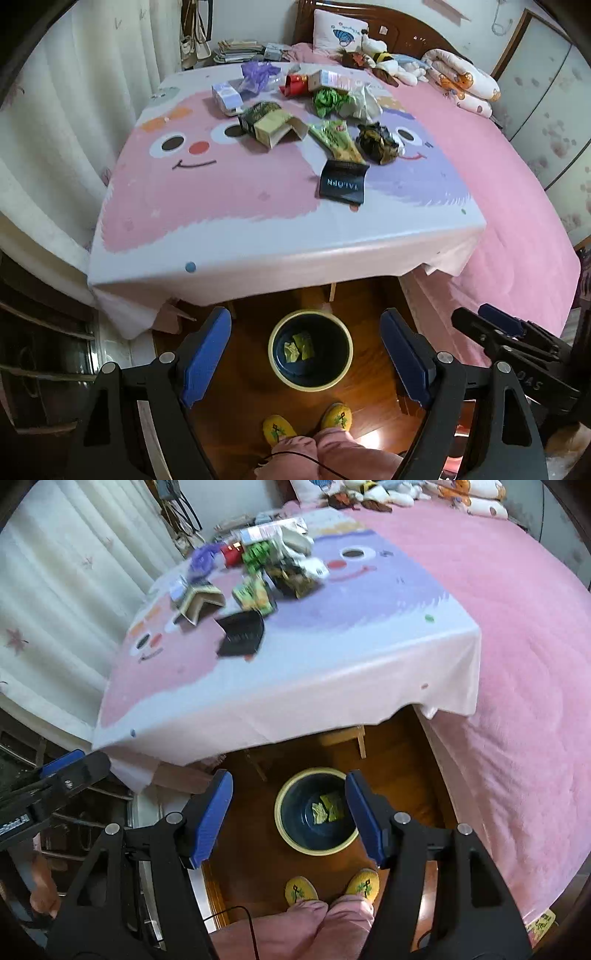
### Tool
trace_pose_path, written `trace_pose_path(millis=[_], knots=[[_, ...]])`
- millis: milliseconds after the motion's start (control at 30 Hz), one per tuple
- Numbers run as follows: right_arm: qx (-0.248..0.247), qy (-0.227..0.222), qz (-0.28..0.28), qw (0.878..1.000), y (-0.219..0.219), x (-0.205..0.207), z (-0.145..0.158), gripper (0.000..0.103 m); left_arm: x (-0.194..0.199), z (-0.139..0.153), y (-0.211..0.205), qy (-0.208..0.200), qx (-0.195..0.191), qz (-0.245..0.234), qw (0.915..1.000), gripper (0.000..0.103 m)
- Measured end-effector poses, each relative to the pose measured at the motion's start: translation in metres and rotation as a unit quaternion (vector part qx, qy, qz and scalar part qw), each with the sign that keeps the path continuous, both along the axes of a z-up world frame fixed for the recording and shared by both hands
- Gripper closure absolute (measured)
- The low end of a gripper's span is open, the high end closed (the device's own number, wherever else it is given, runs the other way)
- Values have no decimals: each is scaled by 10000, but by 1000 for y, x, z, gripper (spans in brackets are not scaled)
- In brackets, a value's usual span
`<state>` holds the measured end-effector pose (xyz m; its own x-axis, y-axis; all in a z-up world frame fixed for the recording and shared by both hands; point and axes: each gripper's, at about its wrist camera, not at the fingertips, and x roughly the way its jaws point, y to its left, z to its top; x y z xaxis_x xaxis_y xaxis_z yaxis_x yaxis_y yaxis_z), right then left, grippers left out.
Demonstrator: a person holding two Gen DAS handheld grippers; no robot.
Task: Collect trash
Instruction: 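Raise both tools back toward the table, then grasp the black TALOPN box with the right tool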
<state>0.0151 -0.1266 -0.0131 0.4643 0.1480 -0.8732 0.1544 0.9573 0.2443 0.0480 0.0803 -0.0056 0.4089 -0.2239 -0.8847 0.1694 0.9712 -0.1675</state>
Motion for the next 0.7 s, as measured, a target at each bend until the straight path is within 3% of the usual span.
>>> trace_pose_path(millis=[367,633,700], knots=[[-380,-415,397,9976,29,28,31,42,30,23,3,-402,139,-149,9990,19],[-868,-803,1190,9858,53,77,37,42,62,8,12,-300,377,59,9988,19],[-1018,-837,1522,9795,57,98,33,34,70,0,13,-236,436,178,9986,19]])
